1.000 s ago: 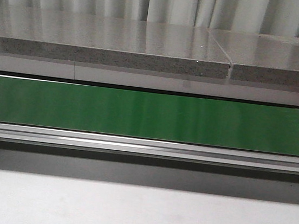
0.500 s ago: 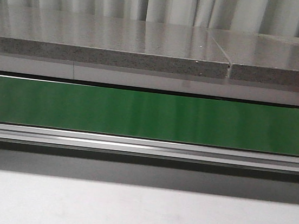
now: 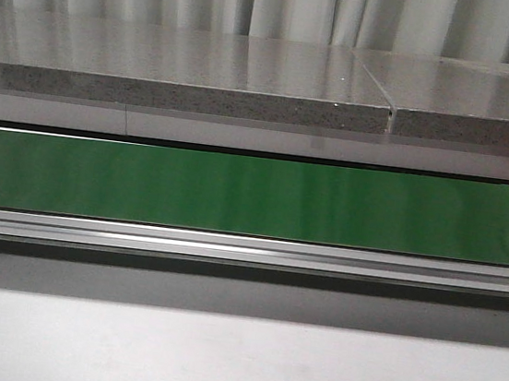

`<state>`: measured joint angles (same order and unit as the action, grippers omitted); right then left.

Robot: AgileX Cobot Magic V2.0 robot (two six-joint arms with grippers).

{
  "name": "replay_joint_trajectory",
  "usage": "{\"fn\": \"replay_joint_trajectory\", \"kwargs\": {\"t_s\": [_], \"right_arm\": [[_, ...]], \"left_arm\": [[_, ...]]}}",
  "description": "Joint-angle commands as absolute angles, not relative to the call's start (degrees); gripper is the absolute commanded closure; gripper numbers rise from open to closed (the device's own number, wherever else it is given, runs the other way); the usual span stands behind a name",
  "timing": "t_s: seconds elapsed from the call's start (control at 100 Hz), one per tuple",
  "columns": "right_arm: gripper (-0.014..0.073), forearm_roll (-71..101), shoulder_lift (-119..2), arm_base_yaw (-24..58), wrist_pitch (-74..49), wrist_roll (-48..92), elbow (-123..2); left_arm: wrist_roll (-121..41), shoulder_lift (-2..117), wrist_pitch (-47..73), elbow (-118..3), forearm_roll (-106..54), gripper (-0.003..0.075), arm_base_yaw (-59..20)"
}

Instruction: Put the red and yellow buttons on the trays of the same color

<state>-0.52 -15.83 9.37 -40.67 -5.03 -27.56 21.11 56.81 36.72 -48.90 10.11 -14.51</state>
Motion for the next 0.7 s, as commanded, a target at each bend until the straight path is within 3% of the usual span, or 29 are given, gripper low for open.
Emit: {"fn": "replay_joint_trajectory", "kwargs": {"t_s": [0.0, 0.2, 0.47, 0.56, 0.69], "right_arm": [[0.0658, -0.86, -16.23, 9.36, -36.75, -4.46, -28.92], [0.0658, -0.86, -16.23, 9.36, -36.75, -4.46, -28.92], [0.0658, -0.86, -16.23, 9.36, -36.75, -4.46, -28.92], [0.0658, -0.86, -16.23, 9.36, -36.75, -4.46, -28.92], [0.0658, -0.86, -16.23, 9.36, -36.75, -4.46, -28.92]], "left_arm": [[19.36, 61.61, 32.87, -54.58, 7.43, 0.0741, -11.34], [9.94, 71.39, 34.6, -61.33, -3.81, 0.0741, -3.06], [9.94, 79.15, 36.89, -67.24, -4.72, 0.0729, 6.24], [9.94, 81.11, 38.42, -68.48, -4.48, 0.0624, 9.09], [9.94, 83.26, 40.25, -69.27, -4.48, 0.0318, 12.83]]}}
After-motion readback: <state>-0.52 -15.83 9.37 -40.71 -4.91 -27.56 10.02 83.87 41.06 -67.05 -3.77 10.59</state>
